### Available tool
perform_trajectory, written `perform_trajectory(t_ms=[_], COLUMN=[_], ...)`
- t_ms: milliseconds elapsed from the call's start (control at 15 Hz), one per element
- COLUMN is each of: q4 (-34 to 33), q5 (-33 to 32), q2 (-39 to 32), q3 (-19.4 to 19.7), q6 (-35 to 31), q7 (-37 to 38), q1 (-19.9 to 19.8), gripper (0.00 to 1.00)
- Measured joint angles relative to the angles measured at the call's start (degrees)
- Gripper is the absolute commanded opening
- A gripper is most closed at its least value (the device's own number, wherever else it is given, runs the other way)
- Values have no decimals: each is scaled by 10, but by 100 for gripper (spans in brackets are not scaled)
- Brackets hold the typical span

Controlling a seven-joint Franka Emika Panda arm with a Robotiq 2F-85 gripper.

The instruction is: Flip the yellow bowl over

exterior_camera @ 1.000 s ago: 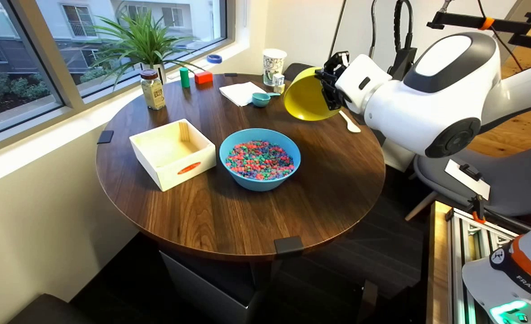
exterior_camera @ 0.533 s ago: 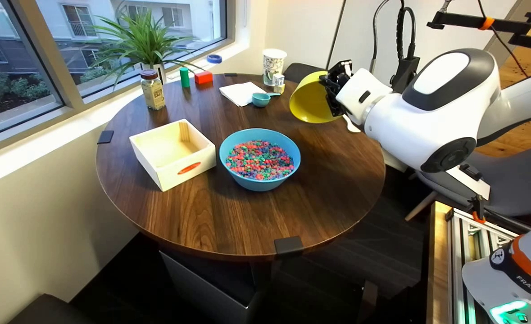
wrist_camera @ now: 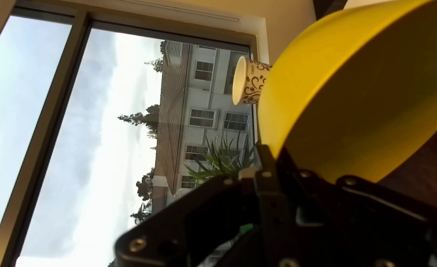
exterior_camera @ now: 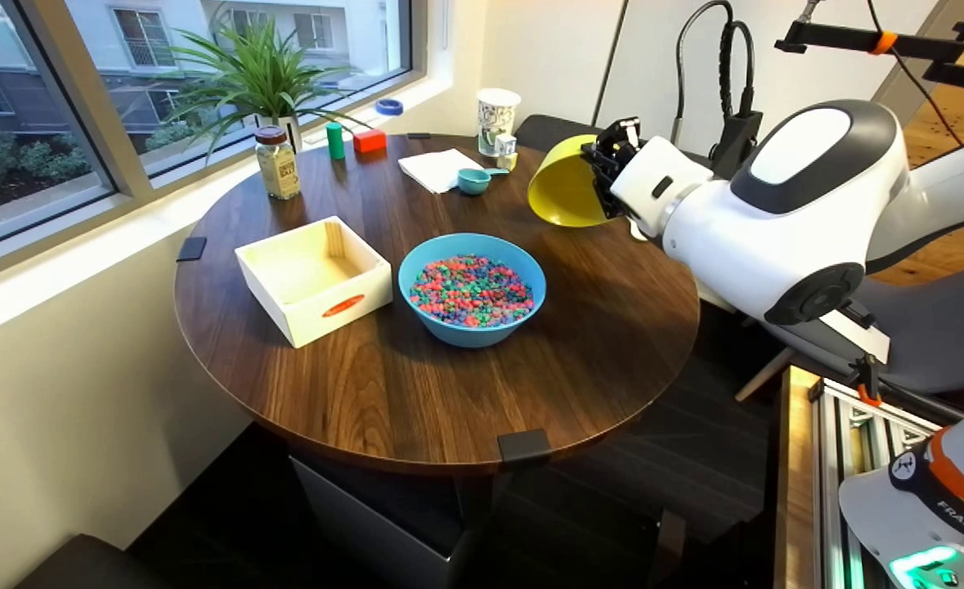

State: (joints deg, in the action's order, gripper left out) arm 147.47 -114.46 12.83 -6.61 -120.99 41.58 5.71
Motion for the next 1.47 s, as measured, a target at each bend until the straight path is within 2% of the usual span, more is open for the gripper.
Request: perform_trajectory(t_ms=[200, 267, 467, 600, 733, 800, 1000, 1067, 1467], q4=[1, 1, 2, 2, 2, 2, 2, 2, 0], q5=[-1, -2, -2, -2, -2, -2, -2, -2, 16], q2=[-1, -1, -1, -2, -4, -4, -4, -5, -5], q3=[0, 0, 0, 0, 0, 0, 0, 0, 15], q6=[1, 1, 3, 3, 3, 3, 3, 3, 0], q7=[0, 0, 0, 0, 0, 0, 0, 0, 9], q1=[2, 3, 5, 7, 9, 9, 9, 9, 9], gripper=[3, 7, 35, 47, 54, 61, 95, 99, 100])
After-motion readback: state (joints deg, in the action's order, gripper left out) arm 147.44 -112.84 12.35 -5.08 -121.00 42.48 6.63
